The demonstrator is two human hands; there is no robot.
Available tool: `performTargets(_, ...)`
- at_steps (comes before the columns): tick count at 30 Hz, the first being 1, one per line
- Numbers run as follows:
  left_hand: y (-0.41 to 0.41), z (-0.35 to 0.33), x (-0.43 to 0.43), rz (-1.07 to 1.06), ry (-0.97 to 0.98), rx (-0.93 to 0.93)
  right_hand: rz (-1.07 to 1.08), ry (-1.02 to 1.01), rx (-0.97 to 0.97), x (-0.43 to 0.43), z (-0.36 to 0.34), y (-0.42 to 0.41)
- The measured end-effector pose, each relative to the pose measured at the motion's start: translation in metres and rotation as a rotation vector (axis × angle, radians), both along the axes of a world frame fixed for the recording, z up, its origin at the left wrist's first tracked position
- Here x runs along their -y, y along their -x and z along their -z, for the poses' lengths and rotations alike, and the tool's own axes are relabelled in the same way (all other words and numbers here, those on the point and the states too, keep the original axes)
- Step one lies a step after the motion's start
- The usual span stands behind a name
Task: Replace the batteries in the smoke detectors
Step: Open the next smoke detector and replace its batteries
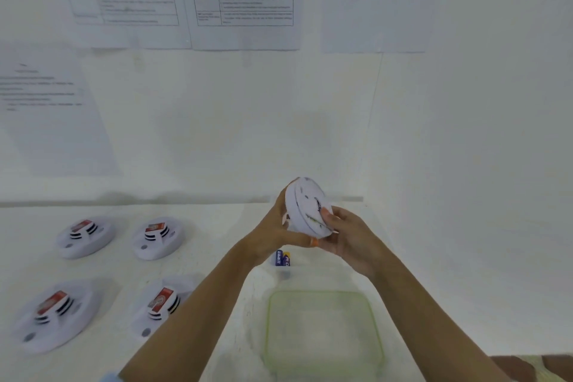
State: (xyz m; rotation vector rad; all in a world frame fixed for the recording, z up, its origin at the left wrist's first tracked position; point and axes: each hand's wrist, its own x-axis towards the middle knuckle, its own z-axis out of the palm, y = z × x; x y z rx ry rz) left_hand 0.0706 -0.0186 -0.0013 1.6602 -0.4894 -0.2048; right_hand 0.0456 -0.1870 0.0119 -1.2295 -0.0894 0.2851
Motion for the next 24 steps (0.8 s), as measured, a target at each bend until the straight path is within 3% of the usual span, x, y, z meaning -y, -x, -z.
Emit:
performTargets(6,0.011,0.006,-0.004,-0.095,-0.016,0.154,0.205,0.142,0.038,-0.003,0.005,0.004)
performTargets(19,0.018,0.016,-0.010,-0.186,-0.030,0.246,0.201,0.275,0.097,-0.018,-0.001,0.021)
performTargets(22,0.019,0.017,-0.011,-0.193,0.018,0.229,0.196,0.477,0.145,-0.017,-0.004,0.020)
performTargets(24,0.018,0.017,-0.013,-0.184,0.045,0.225,0.280,0.710,0.316,-0.014,-0.007,0.020)
